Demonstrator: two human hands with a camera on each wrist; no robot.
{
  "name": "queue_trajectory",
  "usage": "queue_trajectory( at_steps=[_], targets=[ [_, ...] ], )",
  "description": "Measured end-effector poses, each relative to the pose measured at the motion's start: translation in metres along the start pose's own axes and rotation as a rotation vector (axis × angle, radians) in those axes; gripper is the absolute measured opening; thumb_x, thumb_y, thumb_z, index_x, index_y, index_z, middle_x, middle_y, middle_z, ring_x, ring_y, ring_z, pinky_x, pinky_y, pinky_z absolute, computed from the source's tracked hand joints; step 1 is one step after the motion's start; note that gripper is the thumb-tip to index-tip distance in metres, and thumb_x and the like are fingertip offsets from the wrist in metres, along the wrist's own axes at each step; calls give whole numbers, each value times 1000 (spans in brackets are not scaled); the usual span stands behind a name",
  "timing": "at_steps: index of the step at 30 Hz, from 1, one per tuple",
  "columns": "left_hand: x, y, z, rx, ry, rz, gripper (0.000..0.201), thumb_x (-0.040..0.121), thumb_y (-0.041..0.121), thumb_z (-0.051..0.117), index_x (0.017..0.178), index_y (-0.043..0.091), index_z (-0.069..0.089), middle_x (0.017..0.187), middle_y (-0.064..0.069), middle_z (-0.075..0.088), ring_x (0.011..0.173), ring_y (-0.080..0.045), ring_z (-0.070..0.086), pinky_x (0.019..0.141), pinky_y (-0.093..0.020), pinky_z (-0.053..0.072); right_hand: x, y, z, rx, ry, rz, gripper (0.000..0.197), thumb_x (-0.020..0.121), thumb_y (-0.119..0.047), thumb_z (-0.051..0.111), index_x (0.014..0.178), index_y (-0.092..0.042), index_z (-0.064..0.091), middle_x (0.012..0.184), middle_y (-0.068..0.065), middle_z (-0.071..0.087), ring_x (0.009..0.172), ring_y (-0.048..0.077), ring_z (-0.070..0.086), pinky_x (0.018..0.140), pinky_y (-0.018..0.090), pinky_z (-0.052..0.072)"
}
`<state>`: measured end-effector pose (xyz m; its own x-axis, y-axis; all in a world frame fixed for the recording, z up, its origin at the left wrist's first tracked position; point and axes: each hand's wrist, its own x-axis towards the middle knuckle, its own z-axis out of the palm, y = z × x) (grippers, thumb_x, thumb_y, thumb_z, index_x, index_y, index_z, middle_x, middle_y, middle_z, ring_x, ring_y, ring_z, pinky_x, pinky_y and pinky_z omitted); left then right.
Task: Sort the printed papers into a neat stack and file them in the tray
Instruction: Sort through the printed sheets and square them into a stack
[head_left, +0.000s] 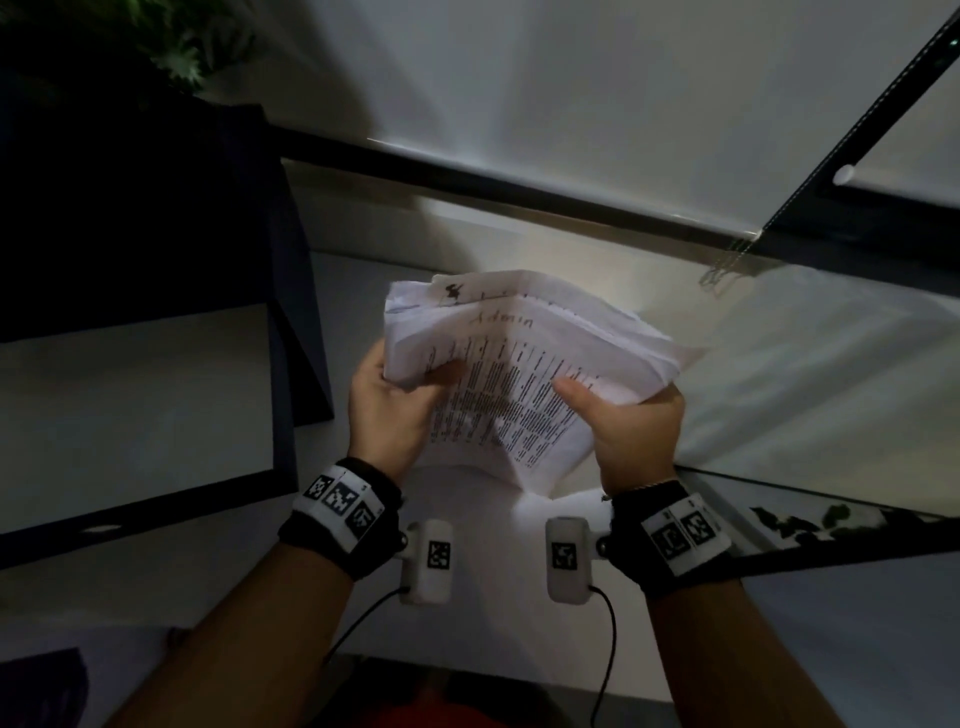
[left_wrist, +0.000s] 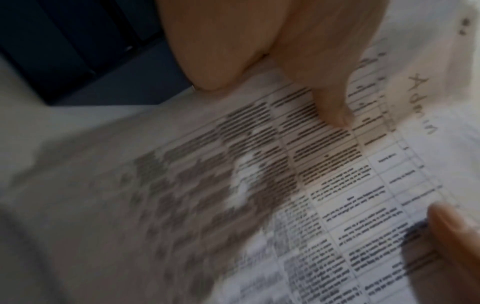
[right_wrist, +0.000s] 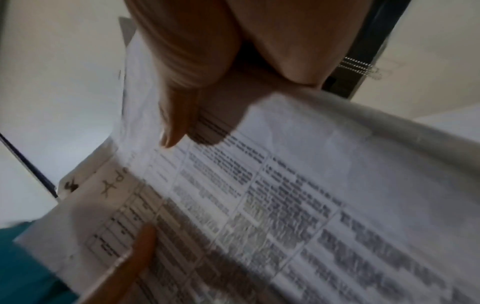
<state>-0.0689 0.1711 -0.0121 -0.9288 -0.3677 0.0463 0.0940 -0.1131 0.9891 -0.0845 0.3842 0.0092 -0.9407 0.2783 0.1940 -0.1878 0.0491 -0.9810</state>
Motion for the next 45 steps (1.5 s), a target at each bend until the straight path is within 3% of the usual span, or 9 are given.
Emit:
queue_trajectory(
  at_steps=[6,11,17,21,28,31,37,42,45],
  targets=[
    [-14,29,6,-44,85,65,65,73,18,81,125,20,42,120,3,59,103,3,66,82,-16,55,-4,6,-3,-52,-57,29,53,59,5,90,107,-2,67,91,-10,77,92,11,74,82,30,60],
    [-8,71,25,6,234,207,47,88,33,71,122,11,49,96,11,56,73,12,62,67,-8,48,-12,4,4,-65,-83,-44,54,60,7,89,109,3,66,93,-20,75,92,3,72,80,18,56],
    [13,62,25,97,328,218,10,89,20,64,94,15,58,86,7,58,75,-6,54,74,-21,46,-17,-13,3,3,-77,-46,62,64,6,87,117,-6,57,99,-14,72,95,-2,69,79,17,55],
    [7,58,24,149,295,277,10,98,18,57,105,12,53,93,7,54,75,5,51,73,-8,41,-10,-44,17,120,98,-132,30,75,-27,73,102,-26,60,85,-11,65,76,11,64,71,24,53],
    [2,55,16,40,220,324,31,94,28,51,116,8,44,103,2,49,89,4,54,85,-13,42,-9,-36,20,158,119,-163,19,90,-20,58,109,-15,57,86,0,70,82,20,67,75,43,56],
    [-1,37,7,16,82,240,55,84,23,67,126,6,37,110,6,50,95,12,57,88,-13,46,-15,-17,8,143,-29,-104,65,73,-32,81,122,-8,46,103,-13,69,93,-1,67,78,20,56],
    [-7,24,16,95,171,149,41,75,8,84,106,20,60,96,12,69,87,3,68,81,-21,56,-13,-14,14,-69,60,-61,38,72,1,84,90,-29,70,82,-28,73,84,-6,70,77,14,54],
    [-11,32,13,-2,131,182,54,81,20,81,118,16,42,106,6,60,92,4,66,80,-15,53,-9,-25,13,60,62,-42,36,68,-3,87,96,-10,64,80,-8,71,72,-3,68,66,14,53],
    [-9,41,20,19,174,243,33,95,19,64,117,8,42,96,9,54,78,12,61,70,-8,48,-3,-37,22,124,182,-68,19,79,-24,74,94,-22,61,82,2,68,71,9,65,66,23,54]
  ],
)
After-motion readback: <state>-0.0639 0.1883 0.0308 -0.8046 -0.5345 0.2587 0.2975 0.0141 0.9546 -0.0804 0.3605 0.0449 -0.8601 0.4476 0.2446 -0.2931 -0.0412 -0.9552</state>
